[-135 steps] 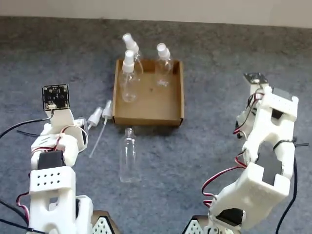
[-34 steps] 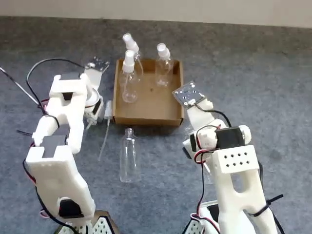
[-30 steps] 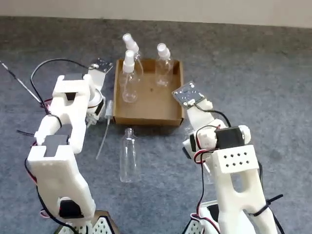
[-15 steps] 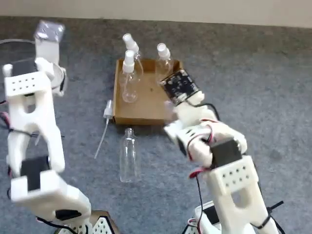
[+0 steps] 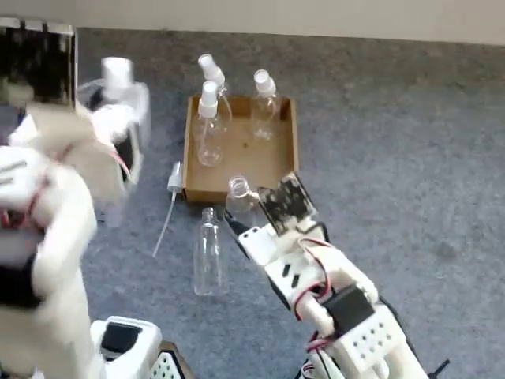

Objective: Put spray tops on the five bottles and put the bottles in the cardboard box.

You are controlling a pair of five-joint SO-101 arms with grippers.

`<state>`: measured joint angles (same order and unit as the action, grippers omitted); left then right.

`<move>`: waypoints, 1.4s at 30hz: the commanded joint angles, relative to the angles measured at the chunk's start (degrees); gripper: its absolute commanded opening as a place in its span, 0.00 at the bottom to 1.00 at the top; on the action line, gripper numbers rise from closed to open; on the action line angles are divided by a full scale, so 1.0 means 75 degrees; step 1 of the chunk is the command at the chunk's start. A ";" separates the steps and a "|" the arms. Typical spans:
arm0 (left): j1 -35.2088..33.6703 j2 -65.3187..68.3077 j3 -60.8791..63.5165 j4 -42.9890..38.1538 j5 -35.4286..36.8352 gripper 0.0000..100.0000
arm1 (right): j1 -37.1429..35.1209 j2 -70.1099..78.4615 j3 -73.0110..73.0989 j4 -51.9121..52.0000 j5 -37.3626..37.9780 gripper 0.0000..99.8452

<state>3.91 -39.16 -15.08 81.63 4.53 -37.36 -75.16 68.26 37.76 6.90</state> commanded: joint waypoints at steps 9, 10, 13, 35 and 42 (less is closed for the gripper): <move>0.3534 -0.0158 0.1905 -0.4876 0.0363 0.02 | -0.0053 -0.2632 0.1166 -0.0252 -0.0363 0.00; 0.3663 -0.0158 0.2163 -0.5251 0.0223 0.01 | -0.0053 -0.2632 0.1213 -0.0252 -0.0363 0.00; 0.3839 -0.0158 0.2772 -0.5896 -0.0047 0.01 | -0.0029 -0.2678 0.1260 -0.0252 -0.0375 0.00; 0.3792 -0.1166 0.4062 -0.5943 -0.0023 0.01 | 0.0744 -0.2690 0.1248 -0.0299 -0.0867 0.00; 0.3780 -0.1635 0.5046 -0.5697 -0.0047 0.01 | 0.0815 -0.2690 0.1213 -0.0287 -0.0996 0.00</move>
<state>31.69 -50.15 18.59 38.81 4.88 -32.35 -94.77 78.46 37.41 0.13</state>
